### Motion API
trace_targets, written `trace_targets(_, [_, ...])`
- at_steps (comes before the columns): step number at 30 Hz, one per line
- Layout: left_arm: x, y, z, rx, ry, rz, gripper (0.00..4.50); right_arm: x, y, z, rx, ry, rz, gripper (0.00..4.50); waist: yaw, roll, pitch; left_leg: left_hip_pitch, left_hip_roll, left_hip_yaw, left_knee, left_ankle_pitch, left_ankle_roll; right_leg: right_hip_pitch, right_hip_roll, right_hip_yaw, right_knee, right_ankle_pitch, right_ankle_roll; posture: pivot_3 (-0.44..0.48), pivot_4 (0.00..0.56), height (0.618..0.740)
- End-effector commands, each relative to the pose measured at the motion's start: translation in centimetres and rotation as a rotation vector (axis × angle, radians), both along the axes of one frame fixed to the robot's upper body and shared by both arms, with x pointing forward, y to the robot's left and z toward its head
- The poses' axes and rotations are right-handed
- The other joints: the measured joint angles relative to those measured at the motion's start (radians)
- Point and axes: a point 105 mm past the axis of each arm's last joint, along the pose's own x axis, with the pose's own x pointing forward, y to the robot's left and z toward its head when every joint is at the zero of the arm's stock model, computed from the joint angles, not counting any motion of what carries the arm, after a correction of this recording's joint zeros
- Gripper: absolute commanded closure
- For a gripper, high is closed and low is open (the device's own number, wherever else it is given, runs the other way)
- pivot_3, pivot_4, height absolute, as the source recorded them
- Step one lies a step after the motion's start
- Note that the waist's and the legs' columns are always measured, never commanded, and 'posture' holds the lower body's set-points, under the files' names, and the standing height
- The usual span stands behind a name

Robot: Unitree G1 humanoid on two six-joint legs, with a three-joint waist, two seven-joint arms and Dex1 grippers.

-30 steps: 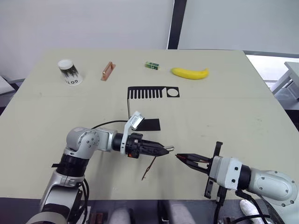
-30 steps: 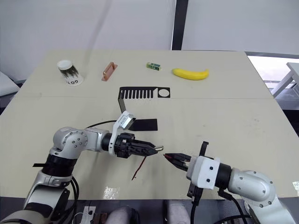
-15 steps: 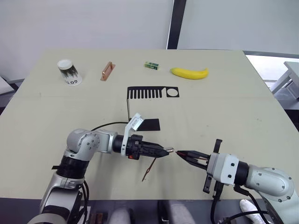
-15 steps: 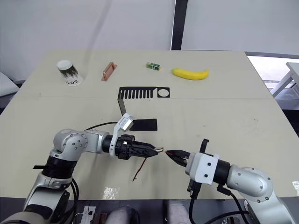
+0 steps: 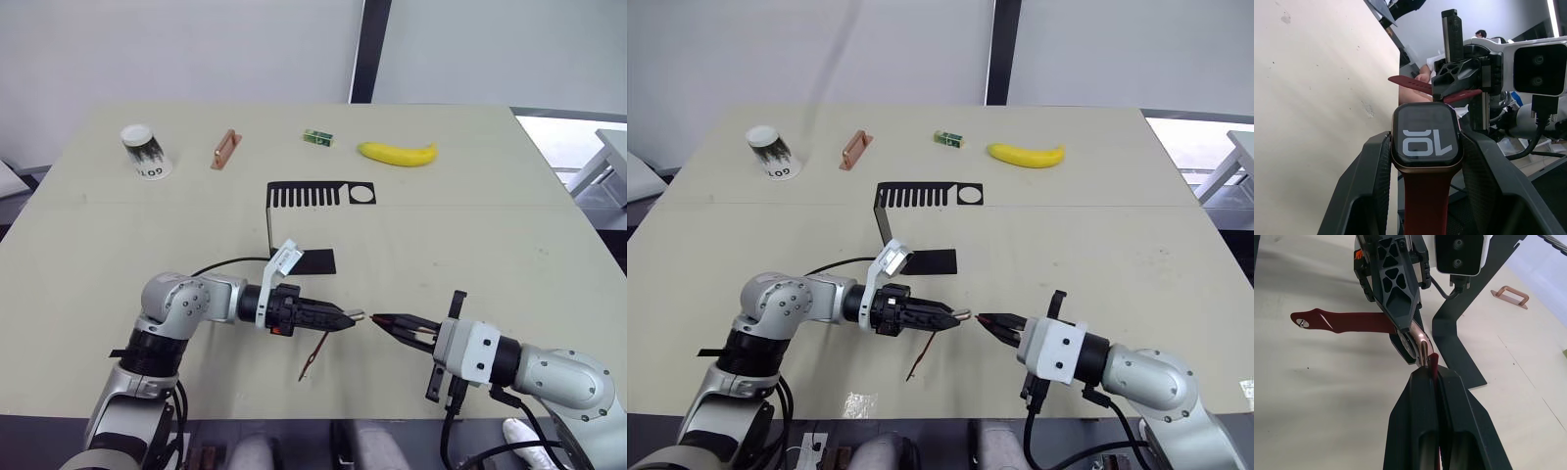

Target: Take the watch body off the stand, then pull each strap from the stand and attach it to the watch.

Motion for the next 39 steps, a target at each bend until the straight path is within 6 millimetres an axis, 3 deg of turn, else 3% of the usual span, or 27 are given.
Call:
trace_targets(1, [-0.5, -0.2, 0.8, -0.021, -0.034, -0.018, 2.91, -0.2, 0.3, 0.5, 0.015, -0.034, 0.016, 4.5, 0.0, 0.0, 0.0, 0.0, 0.0, 0.0, 0.0, 0.0, 0.0, 0.0, 0.0, 0.0, 0.0, 0.0, 0.0, 0.0, 0.15, 0.738])
trace_targets(39, [-0.7, -0.7, 0.3, -0.005, -0.046, -0.022, 2.91, 0.0, 1.4, 0.2, 0.018, -0.034, 0.063, 4.5, 0.0, 0.0, 0.0, 0.0, 0.0, 0.0, 0.0, 0.0, 0.0, 0.0, 0.0, 0.0, 0.0, 0.0, 0.0, 0.0, 0.15, 0.738])
